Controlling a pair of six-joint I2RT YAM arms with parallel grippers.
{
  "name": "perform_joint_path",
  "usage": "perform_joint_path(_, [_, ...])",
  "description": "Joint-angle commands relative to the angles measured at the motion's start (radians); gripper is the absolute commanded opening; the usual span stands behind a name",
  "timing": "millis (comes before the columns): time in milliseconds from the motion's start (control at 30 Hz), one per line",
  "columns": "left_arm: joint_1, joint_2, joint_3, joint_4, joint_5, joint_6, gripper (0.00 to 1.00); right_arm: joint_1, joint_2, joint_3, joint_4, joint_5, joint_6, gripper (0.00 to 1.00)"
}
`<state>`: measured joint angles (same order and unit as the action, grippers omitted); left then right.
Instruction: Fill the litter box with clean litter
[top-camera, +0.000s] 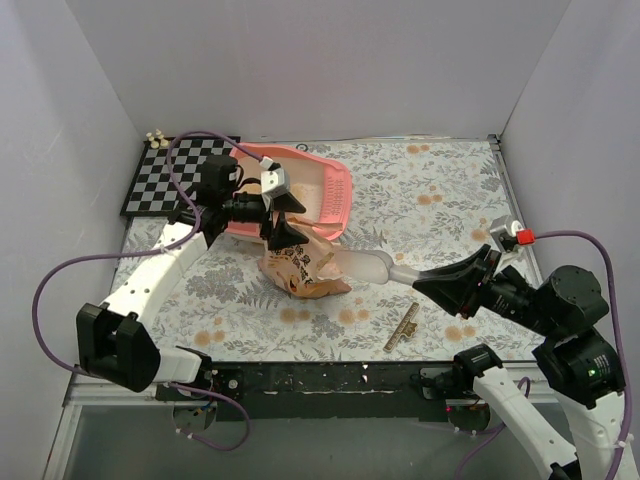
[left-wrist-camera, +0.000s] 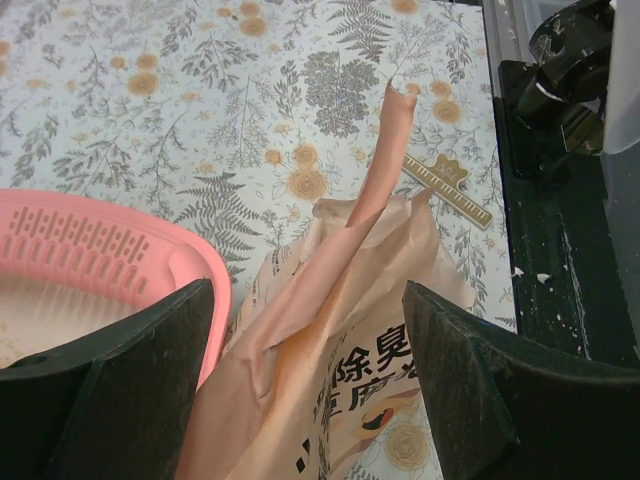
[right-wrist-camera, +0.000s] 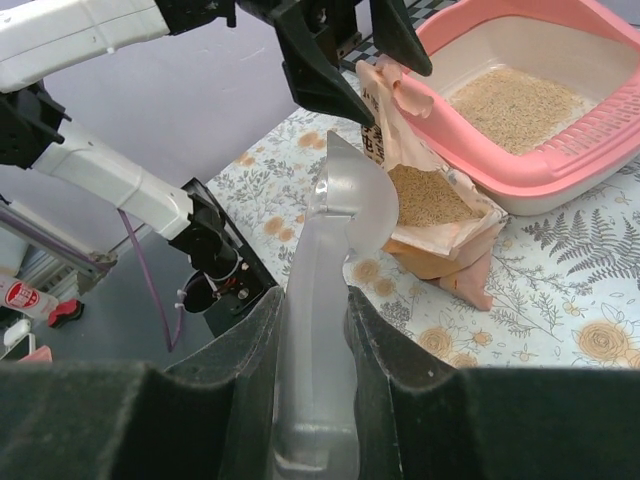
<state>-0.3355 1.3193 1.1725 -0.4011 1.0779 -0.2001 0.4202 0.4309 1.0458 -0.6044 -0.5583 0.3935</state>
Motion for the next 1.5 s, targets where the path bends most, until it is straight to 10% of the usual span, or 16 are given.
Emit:
perform_joint_path(0, [-0.017,0.009,0.016,-0.079,-0.045,0.08,0.76,0.002,-0.02,-0.02,0.026,-0.028,0.01,0.01])
perform_joint_path(400, [-0.088,-0.066,-0.111,-0.137,-0.321,0.12,0.6,0.006,0.015,-0.075,0.064,-0.025,0.013,0.01])
perform_joint_path(533, [-0.099,-0.117,-0.131,-0.13,-0.372,0.096,0.0,0.005,0.049,-0.087,0.068,-0.005,0.025,0.01])
perform_joint_path(967, [-0.161,-0.515,-0.243,-0.047,-0.714,-0.028,0.0,0.006,0.281,0.003,0.048,0.008,0.008,0.01])
perform_joint_path(1467, [-0.169,-0.743,-0.453,0.05,-0.587,-0.016,0.0,0.012,0.477,0.18,0.051,-0.052,-0.096,0.01])
